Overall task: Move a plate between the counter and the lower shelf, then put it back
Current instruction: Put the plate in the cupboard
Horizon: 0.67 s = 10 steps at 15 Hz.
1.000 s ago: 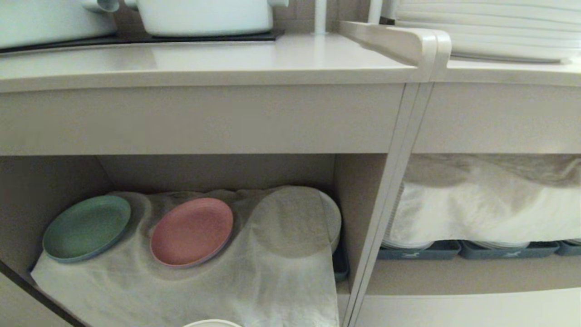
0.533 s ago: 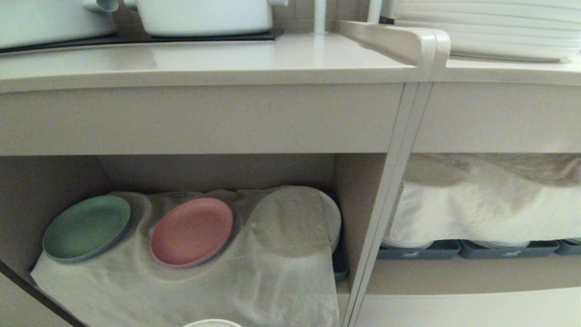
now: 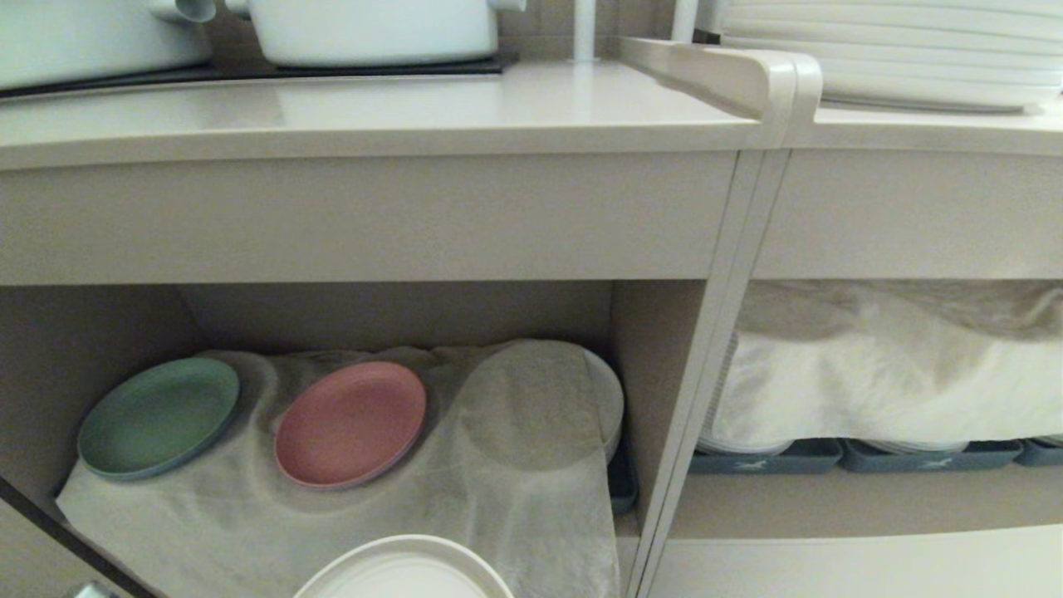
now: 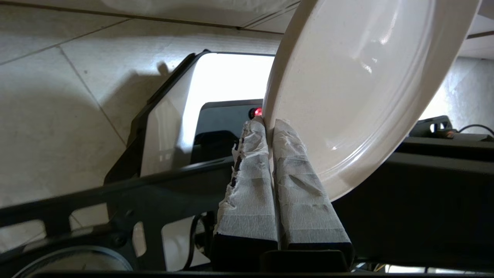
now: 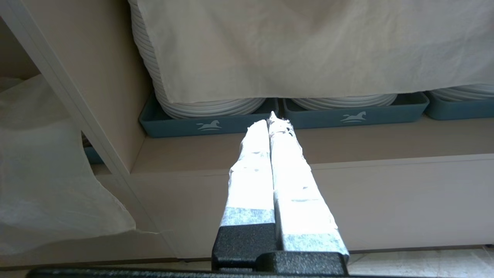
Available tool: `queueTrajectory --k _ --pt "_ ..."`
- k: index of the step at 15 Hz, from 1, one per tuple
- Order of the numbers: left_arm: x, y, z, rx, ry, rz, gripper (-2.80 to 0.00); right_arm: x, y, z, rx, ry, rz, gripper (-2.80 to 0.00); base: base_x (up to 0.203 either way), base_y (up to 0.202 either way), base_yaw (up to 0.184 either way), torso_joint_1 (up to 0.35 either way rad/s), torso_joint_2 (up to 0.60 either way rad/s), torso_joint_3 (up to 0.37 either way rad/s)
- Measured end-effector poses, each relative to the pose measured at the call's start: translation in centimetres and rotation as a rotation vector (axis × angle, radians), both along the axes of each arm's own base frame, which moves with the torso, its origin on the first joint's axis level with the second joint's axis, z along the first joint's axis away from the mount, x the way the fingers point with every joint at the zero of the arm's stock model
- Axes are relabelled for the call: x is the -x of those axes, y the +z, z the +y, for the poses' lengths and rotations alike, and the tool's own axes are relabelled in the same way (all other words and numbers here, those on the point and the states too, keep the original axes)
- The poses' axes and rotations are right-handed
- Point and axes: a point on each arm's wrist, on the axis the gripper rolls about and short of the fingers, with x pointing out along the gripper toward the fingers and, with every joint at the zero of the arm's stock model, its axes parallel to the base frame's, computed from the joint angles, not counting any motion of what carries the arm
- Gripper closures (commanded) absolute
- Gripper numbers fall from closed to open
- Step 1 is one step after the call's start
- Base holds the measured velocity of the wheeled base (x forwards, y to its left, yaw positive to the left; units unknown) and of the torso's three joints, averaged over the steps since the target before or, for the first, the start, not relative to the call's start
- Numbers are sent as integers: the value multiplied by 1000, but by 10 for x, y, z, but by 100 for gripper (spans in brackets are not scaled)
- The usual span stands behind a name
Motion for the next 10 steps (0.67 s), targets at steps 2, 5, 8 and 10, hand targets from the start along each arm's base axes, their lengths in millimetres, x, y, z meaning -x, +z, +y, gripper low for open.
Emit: queueTrajectory --k 2,5,8,10 --pt "-10 2 -7 1 -4 1 0 0 0 0 0 0 0 0 0 0 0 0 0 0" --pt "-30 3 -20 2 -4 -1 0 0 0 0 0 0 0 0 0 0 0 0 0 0" --pt "-45 1 -30 -8 5 13 0 0 0 0 0 0 0 0 0 0 0 0 0 0" --pt "-55 2 -34 -20 21 33 0 0 0 0 0 0 0 0 0 0 0 0 0 0"
